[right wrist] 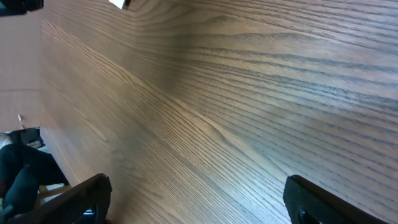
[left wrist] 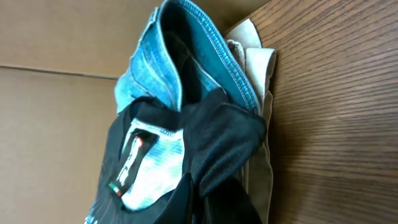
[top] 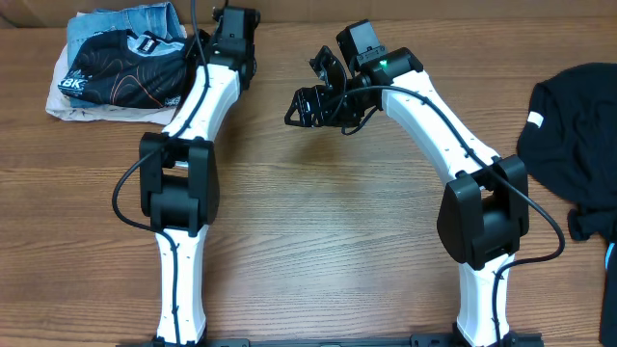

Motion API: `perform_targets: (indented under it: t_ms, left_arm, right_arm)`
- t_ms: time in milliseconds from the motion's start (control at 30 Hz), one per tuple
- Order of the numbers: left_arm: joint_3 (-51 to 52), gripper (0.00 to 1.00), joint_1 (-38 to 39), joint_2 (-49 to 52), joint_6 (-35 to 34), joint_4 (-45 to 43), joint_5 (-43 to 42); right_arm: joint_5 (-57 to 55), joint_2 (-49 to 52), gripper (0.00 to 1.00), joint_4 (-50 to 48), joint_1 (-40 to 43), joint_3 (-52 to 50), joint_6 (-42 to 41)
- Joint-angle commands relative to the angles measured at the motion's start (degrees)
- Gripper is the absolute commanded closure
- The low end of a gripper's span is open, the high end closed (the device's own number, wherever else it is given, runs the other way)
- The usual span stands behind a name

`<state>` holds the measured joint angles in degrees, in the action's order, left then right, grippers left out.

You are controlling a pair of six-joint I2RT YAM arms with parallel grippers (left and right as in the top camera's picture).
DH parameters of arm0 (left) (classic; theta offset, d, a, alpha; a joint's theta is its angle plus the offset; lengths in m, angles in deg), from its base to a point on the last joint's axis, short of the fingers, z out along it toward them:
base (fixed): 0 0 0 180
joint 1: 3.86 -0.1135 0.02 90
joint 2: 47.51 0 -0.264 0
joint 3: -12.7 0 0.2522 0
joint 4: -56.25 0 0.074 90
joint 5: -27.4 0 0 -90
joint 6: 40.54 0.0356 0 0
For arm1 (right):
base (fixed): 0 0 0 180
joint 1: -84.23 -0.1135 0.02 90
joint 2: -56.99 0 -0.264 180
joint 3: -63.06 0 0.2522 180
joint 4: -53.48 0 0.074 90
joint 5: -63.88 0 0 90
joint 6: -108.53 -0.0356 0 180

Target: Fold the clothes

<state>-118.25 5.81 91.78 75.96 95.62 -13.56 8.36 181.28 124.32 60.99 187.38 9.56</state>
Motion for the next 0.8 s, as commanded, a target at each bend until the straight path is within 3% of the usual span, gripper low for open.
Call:
perform_targets:
  t_ms: [0,267,300,367,467,767]
  left_arm:
    - [-1.5,0.93,-1.7,-2.8,-3.5,-0.3,-4.9]
    - [-1.5,0.84,-5.4,-2.8,-9.0,0.2,-8.2]
    - [-1.5,0.75,-6.0,-2.8,-9.8,0.6,-8.7]
    - [-1.5,0.39,-6.8,-2.8,-11.5,1.0,-8.6]
    - [-1.5,0.00,-7.1,-3.0,-11.5,0.9,-8.6]
    - [-4.6,0.00,-4.2,-5.8,-11.9,1.5,-9.2]
  right_arm:
    - [0.0,-0.9,0.08,0.1,0.2,0.9,0.5]
    - [0.1,-0.9,0.08,0.1,0.2,0.9,0.4]
    - [0.1,-0.9,0.08,0.1,0.2,0.9,0.4]
    - [0.1,-0.9,0.08,0.0,0.2,0.9,0.4]
    - [0.1,-0.9,0.08,-0.3,0.2,0.9,0.2]
    - [0.1,-0.9,0.07,-0.1,0.2,0.9,0.0]
